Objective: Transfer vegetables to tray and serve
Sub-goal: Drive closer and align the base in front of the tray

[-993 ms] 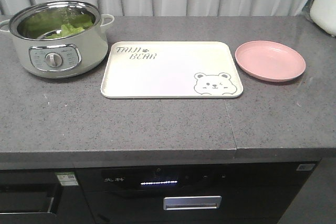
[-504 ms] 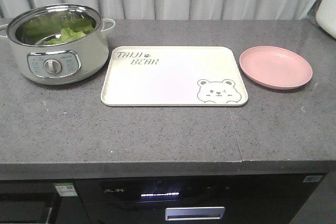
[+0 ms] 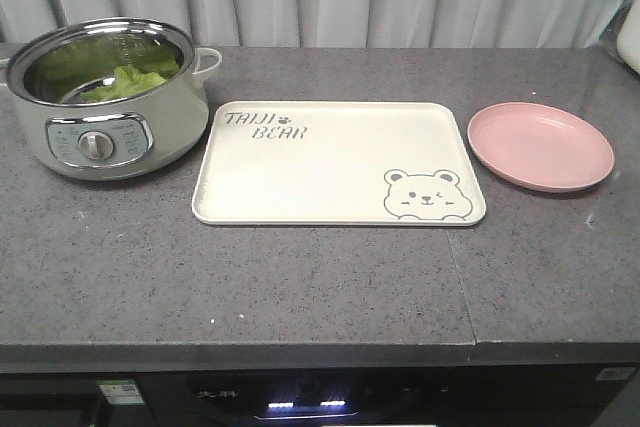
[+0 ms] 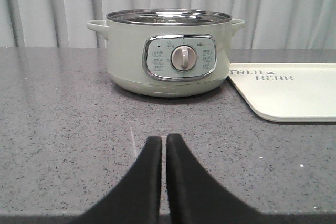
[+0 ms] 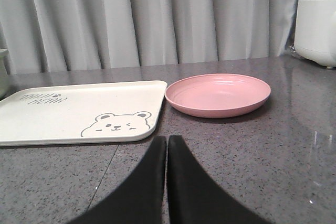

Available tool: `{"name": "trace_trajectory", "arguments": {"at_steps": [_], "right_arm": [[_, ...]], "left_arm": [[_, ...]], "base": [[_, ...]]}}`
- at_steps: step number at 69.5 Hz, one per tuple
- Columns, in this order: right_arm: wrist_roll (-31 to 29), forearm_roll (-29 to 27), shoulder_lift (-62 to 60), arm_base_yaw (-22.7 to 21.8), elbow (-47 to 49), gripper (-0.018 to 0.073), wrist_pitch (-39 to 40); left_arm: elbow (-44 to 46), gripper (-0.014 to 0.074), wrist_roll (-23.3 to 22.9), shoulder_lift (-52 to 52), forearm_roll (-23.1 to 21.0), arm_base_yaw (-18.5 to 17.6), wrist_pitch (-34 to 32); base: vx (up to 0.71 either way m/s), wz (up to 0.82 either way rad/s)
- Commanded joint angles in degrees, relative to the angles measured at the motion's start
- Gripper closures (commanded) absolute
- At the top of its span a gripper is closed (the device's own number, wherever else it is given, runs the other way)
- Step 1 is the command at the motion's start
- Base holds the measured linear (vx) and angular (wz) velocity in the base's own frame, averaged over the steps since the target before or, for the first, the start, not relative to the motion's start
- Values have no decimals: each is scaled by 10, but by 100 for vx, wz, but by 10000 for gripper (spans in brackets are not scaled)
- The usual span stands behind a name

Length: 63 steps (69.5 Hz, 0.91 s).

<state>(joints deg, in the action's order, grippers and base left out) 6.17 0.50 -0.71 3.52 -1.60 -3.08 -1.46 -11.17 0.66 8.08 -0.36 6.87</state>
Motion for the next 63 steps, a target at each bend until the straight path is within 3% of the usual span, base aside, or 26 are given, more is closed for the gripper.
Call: {"name": "trace_trajectory", "arguments": {"at_steps": [1,63], "right_arm": [[-2,3,-4,-3,-9,562,45],[-2,3,-4,-3,-9,562,45]], "left_arm": [[-12,602,-1,8,0,0,-42],[-12,602,-1,8,0,0,-42]], "base": [[7,2],[6,0]]}}
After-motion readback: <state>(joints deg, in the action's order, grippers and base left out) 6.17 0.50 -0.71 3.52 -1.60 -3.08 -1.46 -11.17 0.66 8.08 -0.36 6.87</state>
